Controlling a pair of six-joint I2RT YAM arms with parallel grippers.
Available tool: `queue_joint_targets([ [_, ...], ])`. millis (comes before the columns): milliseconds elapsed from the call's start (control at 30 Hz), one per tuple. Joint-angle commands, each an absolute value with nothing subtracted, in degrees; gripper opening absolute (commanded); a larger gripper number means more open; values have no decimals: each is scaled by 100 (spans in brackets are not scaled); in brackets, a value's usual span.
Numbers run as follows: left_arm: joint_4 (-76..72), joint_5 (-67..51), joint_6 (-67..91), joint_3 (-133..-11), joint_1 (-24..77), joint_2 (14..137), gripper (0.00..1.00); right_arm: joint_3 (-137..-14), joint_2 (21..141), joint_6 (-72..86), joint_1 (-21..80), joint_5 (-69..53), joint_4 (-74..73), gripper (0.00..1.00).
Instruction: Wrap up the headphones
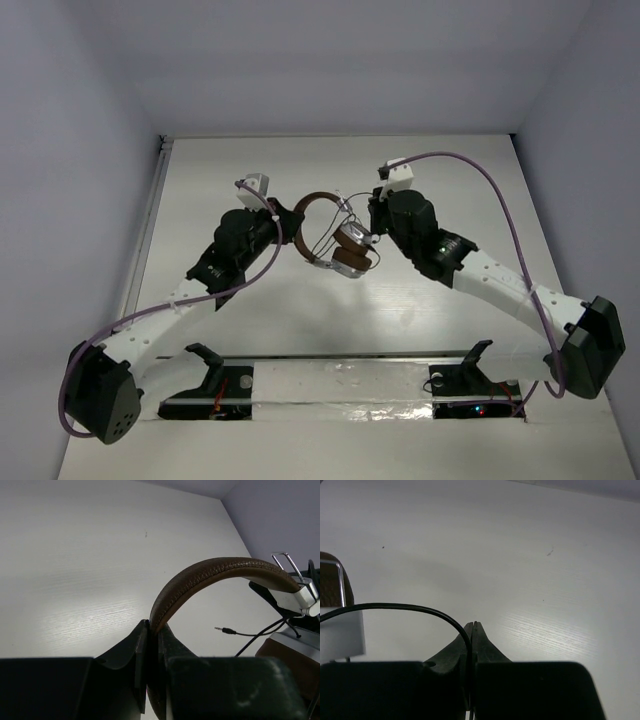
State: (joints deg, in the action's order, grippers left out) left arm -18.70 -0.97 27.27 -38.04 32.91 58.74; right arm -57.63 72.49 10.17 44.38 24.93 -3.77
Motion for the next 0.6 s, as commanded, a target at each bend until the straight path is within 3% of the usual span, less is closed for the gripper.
queue_joint_targets([
  [0, -2988, -658, 3427, -4140, 2963, 5871, 0, -5555, 7014, 1186, 4290, 2092, -62, 0],
  [400, -3453, -1459, 3814, -4017, 2602, 5950, 0, -5388, 6961, 1450, 4025, 1338, 351, 0],
  [567, -3849, -1678, 4367, -3981, 2549, 6073, 0, -5011, 6935, 1933, 4025, 739, 1089, 5],
])
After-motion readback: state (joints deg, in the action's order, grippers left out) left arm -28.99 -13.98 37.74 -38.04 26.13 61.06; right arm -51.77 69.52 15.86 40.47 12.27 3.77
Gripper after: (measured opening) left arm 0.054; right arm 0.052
